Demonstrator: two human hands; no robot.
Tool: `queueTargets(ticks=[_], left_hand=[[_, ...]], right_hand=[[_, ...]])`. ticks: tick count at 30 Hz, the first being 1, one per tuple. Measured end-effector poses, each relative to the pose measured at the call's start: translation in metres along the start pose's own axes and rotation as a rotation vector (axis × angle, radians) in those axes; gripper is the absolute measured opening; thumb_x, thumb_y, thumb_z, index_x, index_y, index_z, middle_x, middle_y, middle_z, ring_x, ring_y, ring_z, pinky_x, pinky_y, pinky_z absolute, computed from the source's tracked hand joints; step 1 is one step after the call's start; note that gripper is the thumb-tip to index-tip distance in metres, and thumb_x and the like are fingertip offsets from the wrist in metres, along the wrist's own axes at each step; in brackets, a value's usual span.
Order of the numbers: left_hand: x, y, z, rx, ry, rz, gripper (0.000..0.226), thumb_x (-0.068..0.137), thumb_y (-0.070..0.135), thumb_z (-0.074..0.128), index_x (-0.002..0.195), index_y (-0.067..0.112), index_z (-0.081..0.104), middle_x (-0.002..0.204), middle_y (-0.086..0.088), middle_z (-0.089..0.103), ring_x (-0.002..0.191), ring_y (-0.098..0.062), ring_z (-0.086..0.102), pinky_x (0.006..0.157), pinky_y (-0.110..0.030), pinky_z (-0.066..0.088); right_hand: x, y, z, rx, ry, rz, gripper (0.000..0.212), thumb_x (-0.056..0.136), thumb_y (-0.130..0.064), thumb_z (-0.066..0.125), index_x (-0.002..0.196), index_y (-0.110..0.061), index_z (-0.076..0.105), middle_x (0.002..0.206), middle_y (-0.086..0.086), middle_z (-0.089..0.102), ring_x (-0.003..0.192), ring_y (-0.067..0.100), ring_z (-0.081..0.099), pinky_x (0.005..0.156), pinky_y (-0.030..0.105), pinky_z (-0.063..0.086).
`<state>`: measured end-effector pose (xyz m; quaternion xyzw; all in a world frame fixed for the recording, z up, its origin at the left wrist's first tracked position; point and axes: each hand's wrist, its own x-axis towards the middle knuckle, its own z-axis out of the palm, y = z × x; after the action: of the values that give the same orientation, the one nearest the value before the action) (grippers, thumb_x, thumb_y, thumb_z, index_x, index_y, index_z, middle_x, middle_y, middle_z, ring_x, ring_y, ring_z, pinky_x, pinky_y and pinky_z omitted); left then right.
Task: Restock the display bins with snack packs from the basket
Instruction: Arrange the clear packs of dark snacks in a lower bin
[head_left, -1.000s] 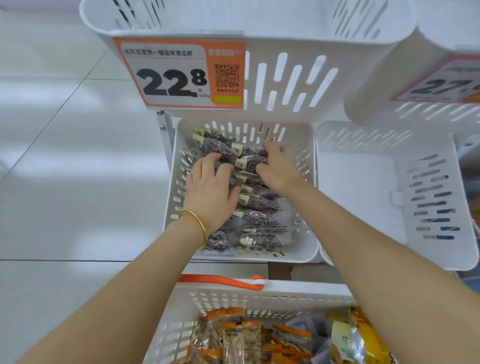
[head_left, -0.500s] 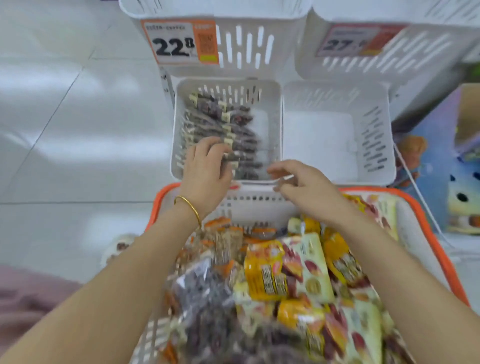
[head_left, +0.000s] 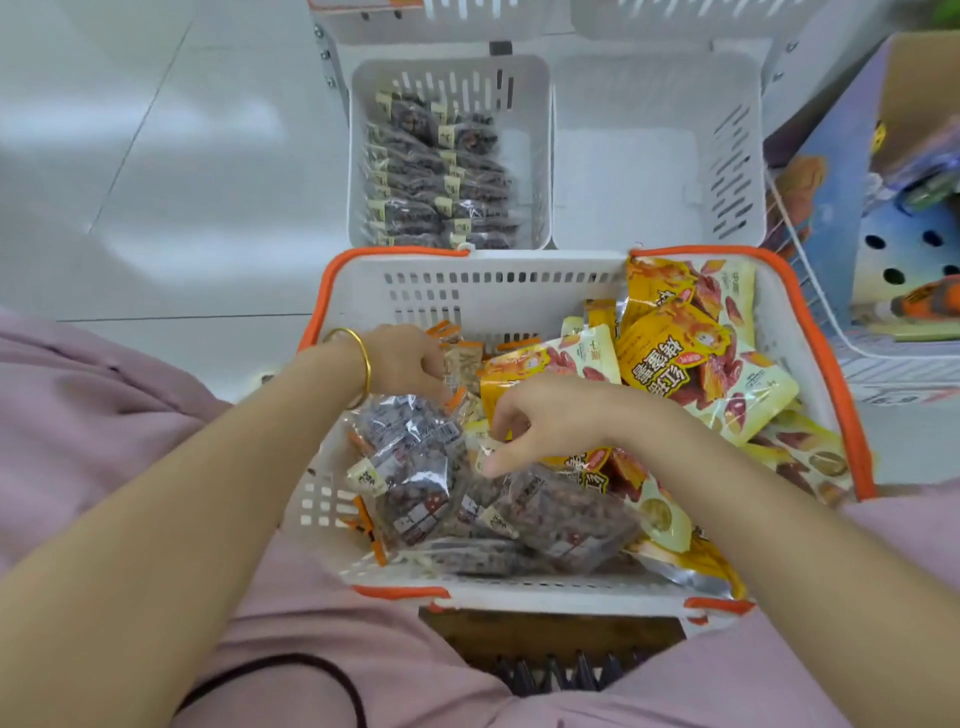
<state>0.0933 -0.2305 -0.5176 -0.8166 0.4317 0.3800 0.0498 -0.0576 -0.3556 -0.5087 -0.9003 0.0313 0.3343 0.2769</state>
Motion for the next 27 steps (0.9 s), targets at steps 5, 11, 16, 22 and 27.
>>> queueTargets(ticks=[5,11,16,22,27], left_hand=[[-0.008,0.004,0.008,0.131,-0.195,-0.046,0.038,0.086,0.037,0.065,0.107,0.006,0.066,0.092,-0.008,0.057,0.084,-0.02,0.053,0.089,-0.034,0.045],[-0.009,-0.005,0.008,-0.138,-0.168,0.066,0.01,0.088,0.01,0.059,0.079,0.008,0.056,0.075,-0.005,0.05,0.069,-0.021,0.046,0.066,-0.028,0.042],[-0.02,0.002,-0.021,-0.649,0.016,0.022,0.008,0.098,0.008,0.043,0.09,0.009,0.043,0.074,-0.006,0.049,0.066,-0.02,0.048,0.049,-0.019,0.038],[-0.006,0.001,-0.033,-0.731,0.293,0.057,0.014,0.097,0.027,0.047,0.093,0.014,0.048,0.083,-0.014,0.057,0.065,-0.02,0.045,0.047,-0.023,0.033],[-0.001,-0.001,-0.035,-0.801,0.444,-0.026,0.02,0.096,0.038,0.047,0.083,0.022,0.048,0.077,-0.005,0.054,0.064,-0.02,0.046,0.043,-0.024,0.027]], right_hand=[[0.016,-0.002,0.017,-0.004,0.045,-0.014,0.043,0.088,-0.036,0.064,0.093,0.007,0.065,0.074,0.02,0.054,0.065,0.032,0.049,0.057,0.029,0.033],[0.004,0.012,-0.011,0.447,0.275,-0.054,0.017,0.085,-0.013,0.068,0.07,-0.006,0.063,0.059,-0.001,0.056,0.049,0.007,0.044,0.05,0.019,0.036],[-0.008,0.032,-0.031,0.737,0.396,-0.034,0.018,0.089,-0.014,0.064,0.072,-0.012,0.058,0.068,0.008,0.052,0.06,0.016,0.048,0.054,0.025,0.037],[-0.007,0.046,-0.03,0.976,0.513,-0.001,0.007,0.092,-0.014,0.058,0.088,-0.014,0.064,0.077,-0.007,0.062,0.073,0.009,0.053,0.068,0.027,0.041],[-0.006,0.056,-0.031,1.16,0.595,0.049,0.01,0.093,-0.013,0.055,0.088,-0.019,0.062,0.077,-0.006,0.061,0.07,0.008,0.053,0.065,0.026,0.043]])
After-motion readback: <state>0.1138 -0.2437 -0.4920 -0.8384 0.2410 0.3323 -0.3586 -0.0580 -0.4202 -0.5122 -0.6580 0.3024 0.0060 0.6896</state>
